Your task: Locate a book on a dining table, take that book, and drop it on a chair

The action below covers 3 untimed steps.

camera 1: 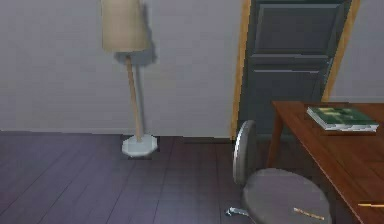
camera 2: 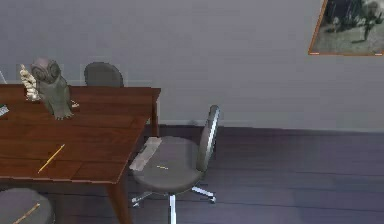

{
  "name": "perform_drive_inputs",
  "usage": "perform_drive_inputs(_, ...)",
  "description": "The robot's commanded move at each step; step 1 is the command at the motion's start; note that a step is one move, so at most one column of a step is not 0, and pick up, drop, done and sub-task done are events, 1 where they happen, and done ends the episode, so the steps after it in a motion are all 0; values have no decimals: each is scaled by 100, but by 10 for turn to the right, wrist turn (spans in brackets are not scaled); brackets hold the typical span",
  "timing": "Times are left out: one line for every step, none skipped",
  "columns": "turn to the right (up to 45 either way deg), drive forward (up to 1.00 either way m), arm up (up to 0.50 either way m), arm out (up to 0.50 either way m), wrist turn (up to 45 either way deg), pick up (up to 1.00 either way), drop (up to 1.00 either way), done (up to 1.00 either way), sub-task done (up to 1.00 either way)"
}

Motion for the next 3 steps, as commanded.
perform_drive_inputs(-90,0,0,0,0,0,0,0,0)
perform_drive_inputs(0,80,0,0,0,0,0,0,0)
perform_drive_inputs(120,0,0,0,0,0,0,0,0)
